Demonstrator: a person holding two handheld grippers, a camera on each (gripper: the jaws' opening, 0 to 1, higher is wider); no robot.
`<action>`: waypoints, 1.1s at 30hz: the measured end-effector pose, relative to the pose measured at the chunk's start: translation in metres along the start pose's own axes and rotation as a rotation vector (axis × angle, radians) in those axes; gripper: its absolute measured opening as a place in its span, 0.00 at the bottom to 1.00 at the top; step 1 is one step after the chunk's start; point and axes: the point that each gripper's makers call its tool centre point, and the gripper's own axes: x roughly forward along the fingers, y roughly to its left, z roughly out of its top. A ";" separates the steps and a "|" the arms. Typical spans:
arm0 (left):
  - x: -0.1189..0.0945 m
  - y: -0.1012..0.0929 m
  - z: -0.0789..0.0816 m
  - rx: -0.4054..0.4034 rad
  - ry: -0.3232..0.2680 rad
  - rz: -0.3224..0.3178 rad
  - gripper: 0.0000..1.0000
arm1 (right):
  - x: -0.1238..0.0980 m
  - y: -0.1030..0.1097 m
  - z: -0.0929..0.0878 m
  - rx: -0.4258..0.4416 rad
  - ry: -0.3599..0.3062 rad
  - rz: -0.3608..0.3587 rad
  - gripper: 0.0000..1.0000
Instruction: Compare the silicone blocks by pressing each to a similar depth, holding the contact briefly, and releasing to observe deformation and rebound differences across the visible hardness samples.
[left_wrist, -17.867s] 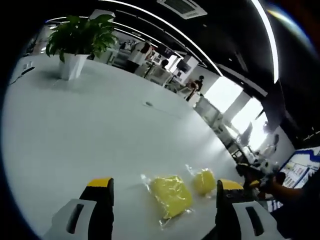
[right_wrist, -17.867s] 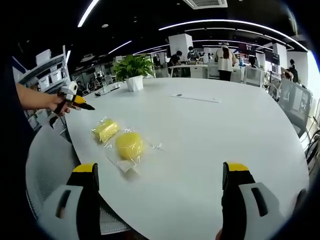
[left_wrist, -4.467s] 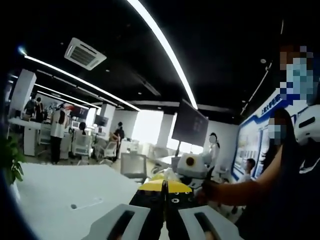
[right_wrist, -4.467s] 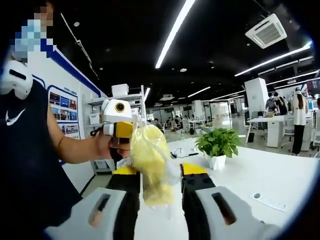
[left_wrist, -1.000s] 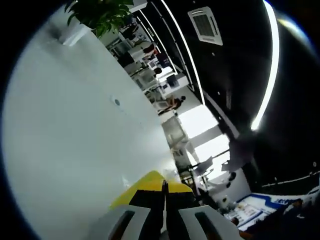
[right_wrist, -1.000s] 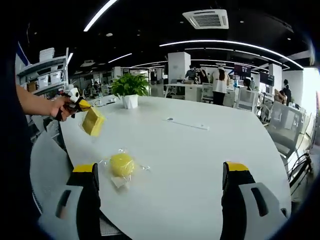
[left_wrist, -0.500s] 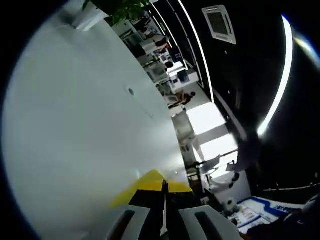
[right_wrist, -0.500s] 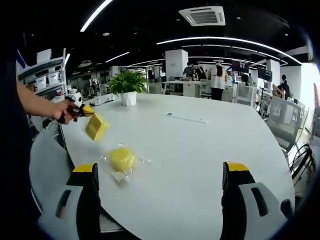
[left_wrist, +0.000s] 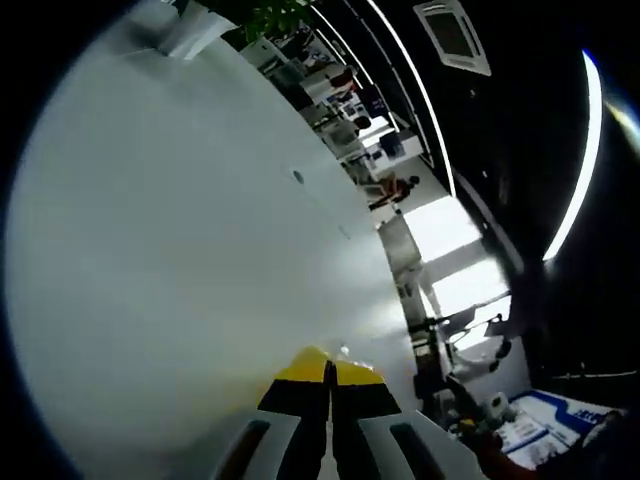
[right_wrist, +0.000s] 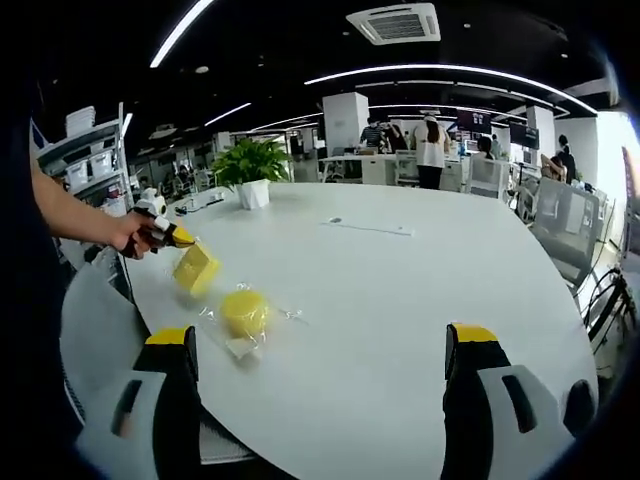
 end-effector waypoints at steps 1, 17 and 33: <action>0.001 0.001 0.001 -0.001 0.003 -0.002 0.00 | 0.000 -0.001 -0.001 0.001 0.001 -0.002 0.96; 0.009 0.039 0.003 0.135 0.038 0.146 0.00 | -0.006 -0.009 -0.005 0.026 0.004 -0.032 0.96; 0.011 0.068 0.006 0.169 0.045 0.204 0.00 | -0.004 -0.008 -0.005 0.032 0.011 -0.030 0.96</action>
